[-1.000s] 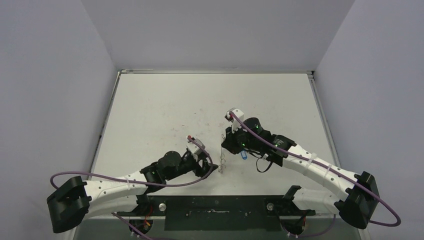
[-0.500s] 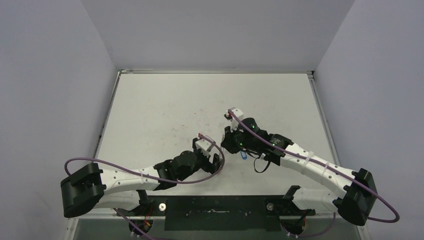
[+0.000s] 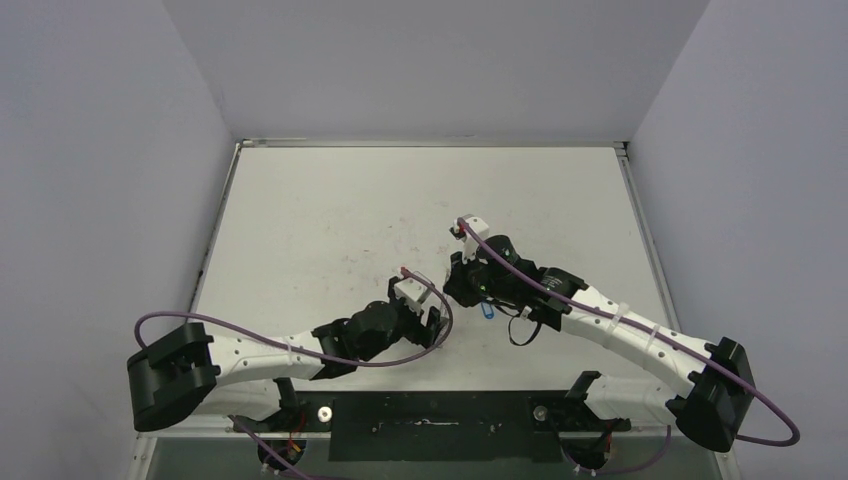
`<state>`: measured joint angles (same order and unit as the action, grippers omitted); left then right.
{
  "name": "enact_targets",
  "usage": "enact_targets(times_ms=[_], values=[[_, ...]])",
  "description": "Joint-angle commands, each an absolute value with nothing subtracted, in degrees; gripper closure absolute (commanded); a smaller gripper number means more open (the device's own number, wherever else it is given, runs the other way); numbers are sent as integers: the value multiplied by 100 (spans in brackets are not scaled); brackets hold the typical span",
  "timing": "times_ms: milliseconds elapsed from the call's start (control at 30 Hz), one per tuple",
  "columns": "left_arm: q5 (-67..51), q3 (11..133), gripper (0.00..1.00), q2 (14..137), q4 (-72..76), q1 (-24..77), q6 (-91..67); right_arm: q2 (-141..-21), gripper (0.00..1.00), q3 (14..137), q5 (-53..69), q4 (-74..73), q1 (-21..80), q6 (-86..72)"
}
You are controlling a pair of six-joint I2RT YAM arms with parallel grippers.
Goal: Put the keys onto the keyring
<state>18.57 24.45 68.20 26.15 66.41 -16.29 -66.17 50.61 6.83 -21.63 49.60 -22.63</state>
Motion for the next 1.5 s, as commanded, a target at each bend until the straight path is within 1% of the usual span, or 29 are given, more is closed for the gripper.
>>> enact_targets(times_ms=[0,67,300,500,567,667,800,833,867,933,967,1067,1200,1367,1467], values=[[1783,2707,33,7084,2905,6680,-1635,-6597,100,5362,566,-2381,5001,-2319],[1779,2715,36,7167,2945,6680,-1624,-6575,100,5406,536,-2509,5001,-2292],[1866,2637,54,7044,2851,6680,-1496,-6720,100,5832,440,-3243,4993,-2311],[1903,2459,72,6820,2791,6671,-1226,-6939,100,6128,375,-3682,4943,-2606],[1874,2452,80,6777,2663,6667,-1121,-7007,100,6175,462,-3736,4880,-2728],[1783,2397,89,6717,2628,6662,-978,-7068,100,6204,663,-3737,4758,-2845],[1670,2390,91,6656,2611,6653,-828,-7084,100,6231,796,-3712,4598,-3009],[1630,2395,89,6642,2617,6653,-759,-7084,100,6224,867,-3697,4544,-3049],[1576,2399,84,6630,2618,6653,-676,-7078,100,6218,927,-3686,4491,-3090],[1460,2408,67,6634,2636,6653,-454,-7059,100,6214,1009,-3674,4367,-3196],[1388,2413,60,6648,2655,6653,-325,-7048,100,6202,1030,-3674,4315,-3237],[1199,2446,49,6740,2750,6653,-36,-6994,100,6173,1098,-3674,4187,-3339],[1057,2535,41,6840,2992,6661,-30,-6926,100,6136,1053,-3680,4149,-3413],[941,2597,35,7043,3485,6671,-81,-6908,100,6131,1035,-3652,4144,-3517],[1109,2745,32,7374,3578,6679,-128,-6930,100,6126,1055,-3643,4148,-3550]])
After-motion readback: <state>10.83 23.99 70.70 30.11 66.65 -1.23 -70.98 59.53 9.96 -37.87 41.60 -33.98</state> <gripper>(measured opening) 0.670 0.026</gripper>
